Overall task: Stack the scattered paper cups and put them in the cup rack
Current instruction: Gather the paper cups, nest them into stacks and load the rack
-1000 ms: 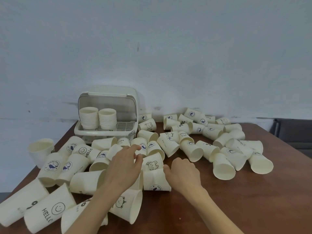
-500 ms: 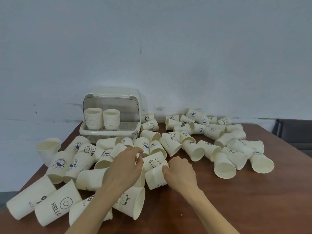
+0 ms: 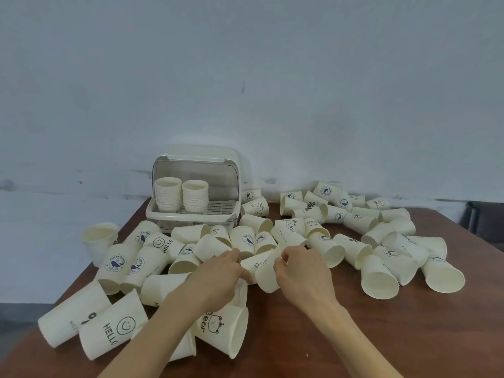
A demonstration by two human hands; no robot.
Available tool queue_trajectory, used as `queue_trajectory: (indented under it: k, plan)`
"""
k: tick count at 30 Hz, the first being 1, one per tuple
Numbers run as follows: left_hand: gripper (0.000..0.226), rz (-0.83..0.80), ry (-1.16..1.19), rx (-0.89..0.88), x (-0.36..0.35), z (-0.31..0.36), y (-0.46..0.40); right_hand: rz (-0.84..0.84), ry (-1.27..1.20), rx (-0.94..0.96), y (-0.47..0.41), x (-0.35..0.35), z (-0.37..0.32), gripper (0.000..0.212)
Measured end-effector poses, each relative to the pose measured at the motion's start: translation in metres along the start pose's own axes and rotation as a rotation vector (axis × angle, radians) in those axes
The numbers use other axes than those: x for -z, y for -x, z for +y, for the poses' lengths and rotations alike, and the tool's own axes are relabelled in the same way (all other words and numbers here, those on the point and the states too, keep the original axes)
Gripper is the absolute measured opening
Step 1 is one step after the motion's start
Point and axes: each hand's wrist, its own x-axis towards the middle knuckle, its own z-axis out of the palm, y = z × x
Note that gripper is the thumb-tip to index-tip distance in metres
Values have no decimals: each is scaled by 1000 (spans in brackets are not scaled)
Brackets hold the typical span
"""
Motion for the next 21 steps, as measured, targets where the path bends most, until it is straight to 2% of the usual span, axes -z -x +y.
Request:
queue_trajectory:
  k: [10, 21]
  plan:
    - [24, 95, -78, -3, -5, -6, -5, 35, 13, 23, -6, -3, -2, 26]
    - [18, 309, -22, 44, 10, -17, -5, 136, -4, 4, -14, -7, -3, 28]
